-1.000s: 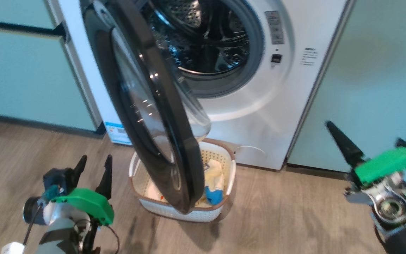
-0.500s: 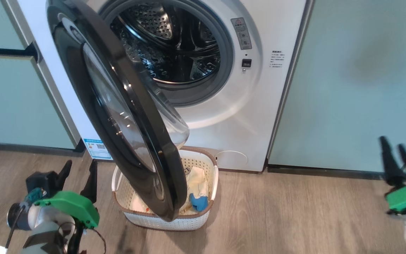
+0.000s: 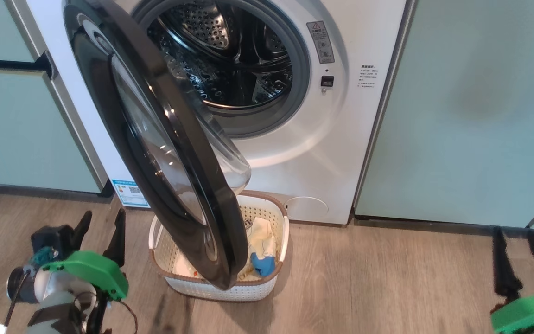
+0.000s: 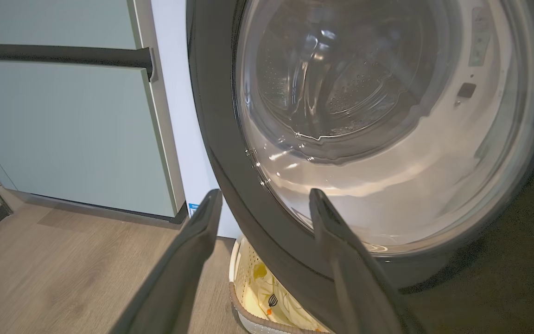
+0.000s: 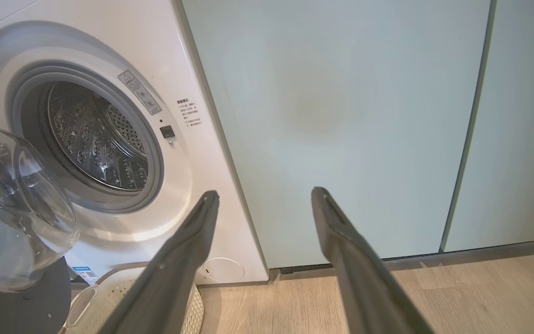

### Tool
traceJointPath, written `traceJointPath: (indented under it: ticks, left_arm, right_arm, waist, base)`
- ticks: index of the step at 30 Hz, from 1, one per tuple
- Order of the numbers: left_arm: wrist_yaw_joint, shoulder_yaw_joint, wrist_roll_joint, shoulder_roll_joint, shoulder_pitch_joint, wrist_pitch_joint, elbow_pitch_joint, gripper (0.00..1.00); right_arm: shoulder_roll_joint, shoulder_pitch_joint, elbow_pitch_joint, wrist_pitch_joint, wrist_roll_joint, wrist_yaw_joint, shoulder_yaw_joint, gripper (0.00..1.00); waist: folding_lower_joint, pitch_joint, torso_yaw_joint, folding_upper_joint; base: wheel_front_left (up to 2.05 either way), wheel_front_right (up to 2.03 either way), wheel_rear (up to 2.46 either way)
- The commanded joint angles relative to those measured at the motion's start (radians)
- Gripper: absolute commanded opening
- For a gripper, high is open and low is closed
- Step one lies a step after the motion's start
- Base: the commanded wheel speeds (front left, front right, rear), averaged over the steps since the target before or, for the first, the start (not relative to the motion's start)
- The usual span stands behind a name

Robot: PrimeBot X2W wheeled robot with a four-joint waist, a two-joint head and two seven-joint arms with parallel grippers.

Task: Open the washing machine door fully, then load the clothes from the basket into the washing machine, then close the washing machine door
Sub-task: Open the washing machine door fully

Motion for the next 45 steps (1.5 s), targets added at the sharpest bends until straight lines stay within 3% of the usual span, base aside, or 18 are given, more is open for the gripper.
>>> traceJointPath:
  ticks: [1, 16, 32, 34, 35, 39, 45]
  left_arm:
    - [-0.001, 0.032, -0.011, 0.038, -0.047, -0.006, -0.026, 1.0]
    - [-0.001, 0.024, -0.036, 0.017, -0.042, -0.006, -0.023, 1.0]
    - [-0.001, 0.041, -0.052, 0.007, -0.04, -0.006, -0.033, 1.0]
    - [-0.001, 0.059, -0.059, 0.004, -0.043, -0.006, -0.051, 0.27]
    - [-0.001, 0.063, -0.065, 0.001, -0.044, -0.006, -0.057, 0.0]
    - [-0.001, 0.085, -0.135, 0.005, -0.061, -0.006, -0.071, 0.0]
    - [-0.001, 0.123, -0.213, 0.091, -0.145, -0.006, -0.138, 0.0]
  right_arm:
    - [0.002, -0.007, -0.043, -0.01, -0.027, -0.003, -0.002, 1.0]
    - [0.101, 0.095, -0.11, -0.01, -0.161, -0.003, -0.066, 1.0]
    - [0.115, 0.111, -0.115, -0.01, -0.183, -0.003, -0.063, 1.0]
    - [0.115, 0.11, -0.114, -0.01, -0.183, -0.003, -0.063, 1.0]
    - [0.115, 0.11, -0.114, -0.01, -0.183, -0.003, -0.062, 1.0]
    - [0.117, 0.109, -0.111, -0.01, -0.185, -0.003, -0.059, 1.0]
    - [0.115, 0.114, -0.109, -0.01, -0.186, -0.003, -0.055, 1.0]
  waist:
    - [0.0, -0.001, 0.002, -0.0001]
    - [0.0, -0.003, 0.01, -0.0001]
    - [0.0, 0.001, 0.019, -0.0001]
    - [0.0, 0.003, 0.02, -0.0001]
    - [0.0, 0.003, 0.021, -0.0001]
    - [0.0, 0.003, 0.027, -0.0001]
    - [0.0, -0.002, 0.038, -0.0001]
  base:
    - [0.0, 0.0, 0.0]
    - [0.0, 0.0, 0.0]
    - [0.0, 0.0, 0.0]
    - [0.0, 0.0, 0.0]
    - [0.0, 0.0, 0.0]
    - [0.0, 0.0, 0.0]
    - [0.0, 0.0, 0.0]
